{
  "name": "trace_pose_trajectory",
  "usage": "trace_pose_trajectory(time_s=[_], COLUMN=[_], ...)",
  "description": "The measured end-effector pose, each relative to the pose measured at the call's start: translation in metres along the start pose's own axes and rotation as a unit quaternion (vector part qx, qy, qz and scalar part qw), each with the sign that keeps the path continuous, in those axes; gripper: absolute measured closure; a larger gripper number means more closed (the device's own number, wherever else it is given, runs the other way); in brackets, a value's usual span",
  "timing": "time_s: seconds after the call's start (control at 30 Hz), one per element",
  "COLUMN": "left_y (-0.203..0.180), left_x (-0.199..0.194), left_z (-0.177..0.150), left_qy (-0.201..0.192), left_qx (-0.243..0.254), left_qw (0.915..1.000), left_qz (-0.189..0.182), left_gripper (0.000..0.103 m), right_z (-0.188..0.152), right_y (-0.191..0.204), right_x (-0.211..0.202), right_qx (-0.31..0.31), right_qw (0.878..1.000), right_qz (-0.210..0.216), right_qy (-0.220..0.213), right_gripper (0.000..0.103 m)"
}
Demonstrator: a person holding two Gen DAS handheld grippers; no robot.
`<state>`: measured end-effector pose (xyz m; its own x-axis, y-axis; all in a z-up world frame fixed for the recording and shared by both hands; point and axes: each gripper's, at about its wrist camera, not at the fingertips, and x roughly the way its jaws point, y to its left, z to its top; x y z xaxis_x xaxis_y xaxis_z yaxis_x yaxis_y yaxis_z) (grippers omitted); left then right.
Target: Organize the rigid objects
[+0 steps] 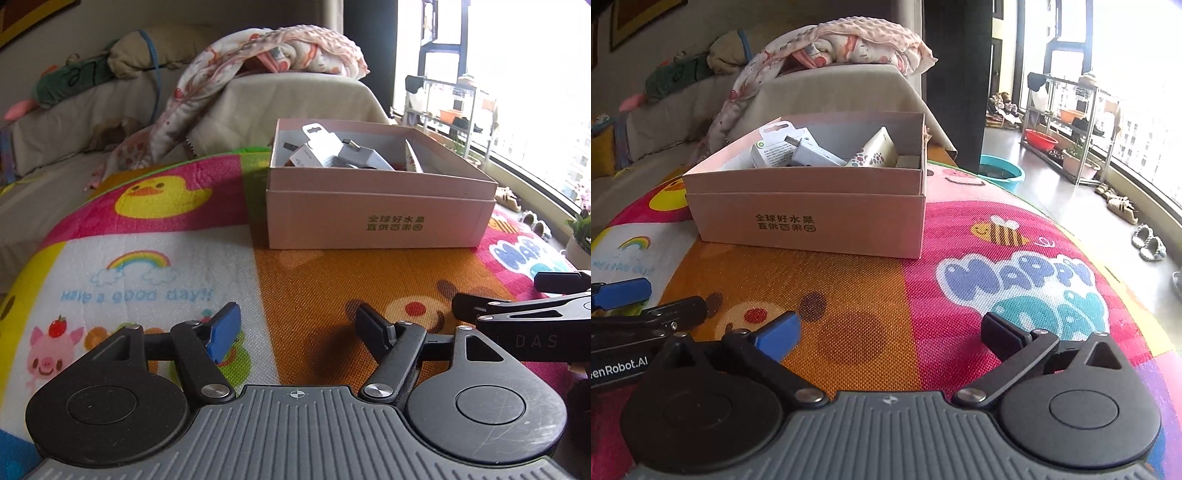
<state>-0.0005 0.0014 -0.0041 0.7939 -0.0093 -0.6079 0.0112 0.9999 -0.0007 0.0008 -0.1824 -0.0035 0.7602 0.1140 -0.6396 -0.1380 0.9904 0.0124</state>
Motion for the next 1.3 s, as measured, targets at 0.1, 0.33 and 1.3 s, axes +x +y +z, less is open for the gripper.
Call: trace_pose_trajectory(time_s=[0.1, 0.33, 1.3], left_y=[-0.0005, 0.0001, 0.0007], left_x=[0.0003, 0.0002, 0.0000], left_z=[0.0003, 0.0006, 0.0002], left_qy=[0.000, 0.001, 0.000], left_qx=[0.001, -0.003, -0.005], left_qw=[1.0000, 1.0000, 1.0000], left_qz=[0.003, -0.001, -0.002], left_gripper=[0.027, 0.027, 0.027], right_z=[0.0004, 0.0004, 0.0002], right_y=[-0.0003, -0.0007, -0.0014], right_x=[0.0002, 0.0007, 0.0009], right_qx=[0.001, 0.002, 0.003], right_qw=[1.000, 1.000, 1.000], right_qz=[0.001, 0.002, 0.003], right_qy=[0.000, -0.001, -0.001], right_gripper=[0.000, 0.000, 0.000])
